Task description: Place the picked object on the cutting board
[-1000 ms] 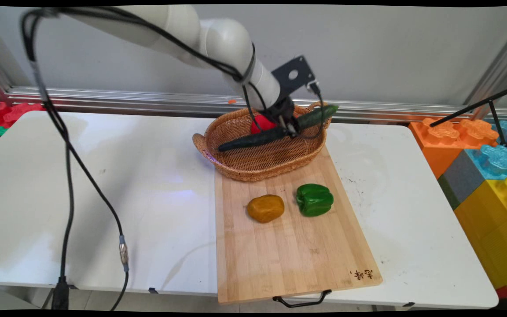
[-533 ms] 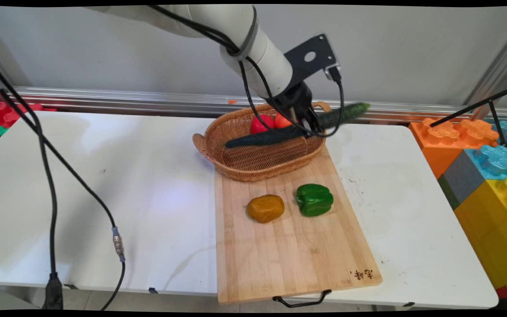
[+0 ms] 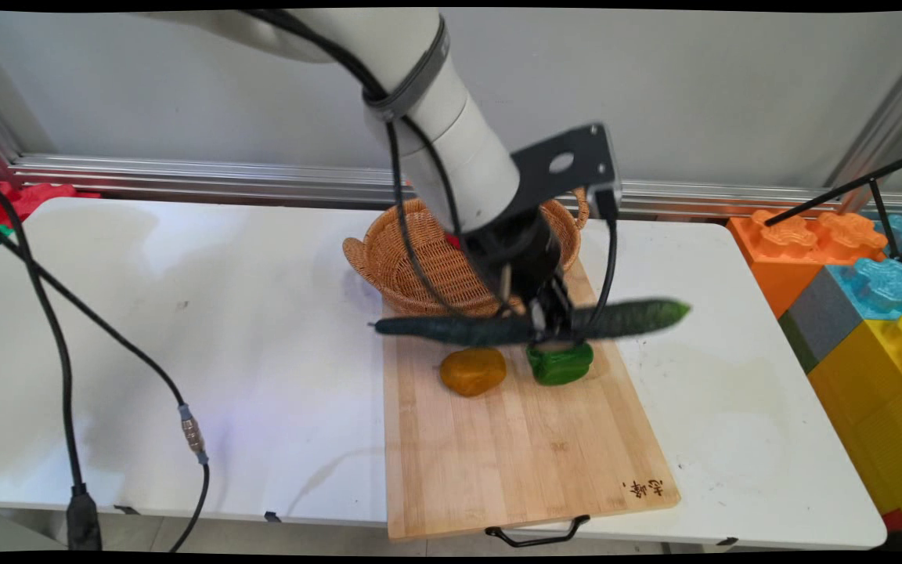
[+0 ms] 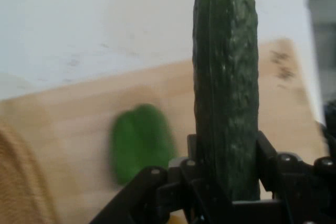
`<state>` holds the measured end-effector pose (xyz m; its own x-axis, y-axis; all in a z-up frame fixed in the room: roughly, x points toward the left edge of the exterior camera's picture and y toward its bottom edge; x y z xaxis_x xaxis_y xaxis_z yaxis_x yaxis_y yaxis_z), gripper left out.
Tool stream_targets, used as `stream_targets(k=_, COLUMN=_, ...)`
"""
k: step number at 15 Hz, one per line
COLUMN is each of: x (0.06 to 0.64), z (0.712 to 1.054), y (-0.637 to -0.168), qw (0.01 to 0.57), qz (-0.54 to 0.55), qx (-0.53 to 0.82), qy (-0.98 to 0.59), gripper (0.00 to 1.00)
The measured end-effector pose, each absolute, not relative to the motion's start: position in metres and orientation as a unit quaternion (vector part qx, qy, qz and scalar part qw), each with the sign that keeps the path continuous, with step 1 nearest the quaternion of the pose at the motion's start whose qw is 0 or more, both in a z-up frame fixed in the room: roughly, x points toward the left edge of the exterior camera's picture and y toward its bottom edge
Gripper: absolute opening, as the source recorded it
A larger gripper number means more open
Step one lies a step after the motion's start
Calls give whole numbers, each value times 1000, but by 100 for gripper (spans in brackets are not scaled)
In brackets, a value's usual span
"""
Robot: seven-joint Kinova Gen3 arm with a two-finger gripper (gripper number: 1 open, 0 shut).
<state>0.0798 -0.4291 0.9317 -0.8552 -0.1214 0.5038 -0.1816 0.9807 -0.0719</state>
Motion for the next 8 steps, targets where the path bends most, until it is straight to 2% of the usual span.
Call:
stream_targets(k=4, x=77, z=910, y=-402, qw=244, qz=21, qx=70, qy=-967, gripper=0)
stream_targets(k=8, x=67, z=872, y=-388, qw=234, qz=7, qx=67, qy=-970, gripper=0)
